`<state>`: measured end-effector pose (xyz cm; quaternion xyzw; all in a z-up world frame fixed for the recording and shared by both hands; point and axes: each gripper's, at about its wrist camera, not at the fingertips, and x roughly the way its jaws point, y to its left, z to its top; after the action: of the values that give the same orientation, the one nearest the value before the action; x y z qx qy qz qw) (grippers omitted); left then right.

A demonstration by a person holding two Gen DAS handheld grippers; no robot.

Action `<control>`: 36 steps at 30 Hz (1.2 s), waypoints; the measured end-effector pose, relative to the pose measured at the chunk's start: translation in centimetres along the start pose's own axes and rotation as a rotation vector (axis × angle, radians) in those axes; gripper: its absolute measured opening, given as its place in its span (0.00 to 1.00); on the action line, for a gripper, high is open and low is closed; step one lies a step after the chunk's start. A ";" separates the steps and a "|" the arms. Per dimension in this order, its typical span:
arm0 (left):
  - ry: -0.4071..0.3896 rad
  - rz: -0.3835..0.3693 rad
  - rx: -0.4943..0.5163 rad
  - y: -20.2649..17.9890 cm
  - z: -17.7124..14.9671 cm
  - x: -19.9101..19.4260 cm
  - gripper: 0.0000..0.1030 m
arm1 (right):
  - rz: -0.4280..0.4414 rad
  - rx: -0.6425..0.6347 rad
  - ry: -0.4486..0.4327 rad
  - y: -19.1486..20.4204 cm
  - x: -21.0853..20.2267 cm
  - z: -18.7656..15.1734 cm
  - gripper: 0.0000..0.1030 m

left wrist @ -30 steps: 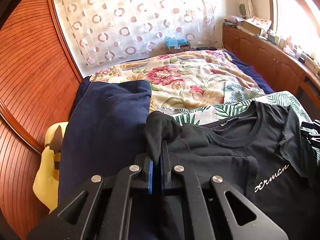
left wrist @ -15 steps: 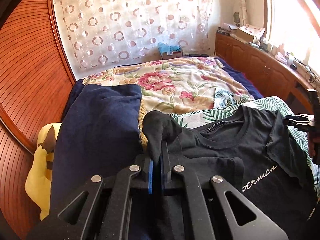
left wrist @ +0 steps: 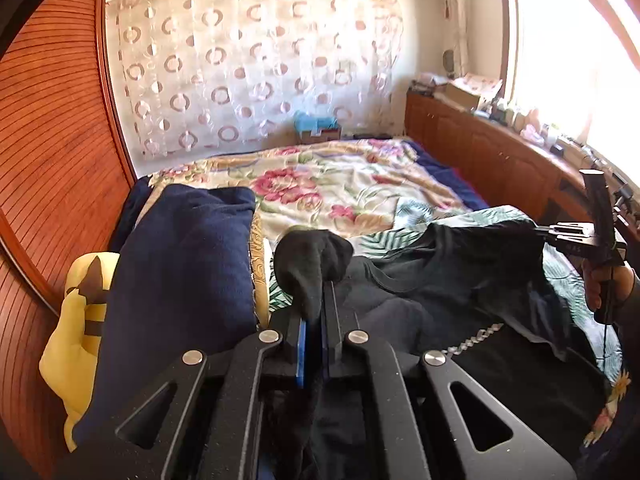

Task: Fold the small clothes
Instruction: 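Lift the hem with both tools and fold it toward the collar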

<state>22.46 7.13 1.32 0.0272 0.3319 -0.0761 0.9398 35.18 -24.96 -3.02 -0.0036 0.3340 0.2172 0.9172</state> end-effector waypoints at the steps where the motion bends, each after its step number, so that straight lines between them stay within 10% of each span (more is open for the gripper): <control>1: -0.016 -0.005 -0.001 -0.1 -0.2 -1.0 0.06 | 0.006 -0.006 -0.031 0.5 -1.5 0.1 0.06; 17: -0.148 -0.018 -0.025 -1.4 -6.8 -12.1 0.06 | 0.012 -0.108 -0.238 4.6 -17.2 -8.5 0.06; 36: -0.068 -0.005 -0.142 -1.4 -18.6 -16.8 0.06 | 0.027 -0.109 -0.106 7.6 -27.8 -21.8 0.06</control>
<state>-2.16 9.70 -2.62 -0.0430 0.3043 -0.0556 0.9500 -0.20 -32.41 -1.80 -0.0376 0.2726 0.2476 0.9290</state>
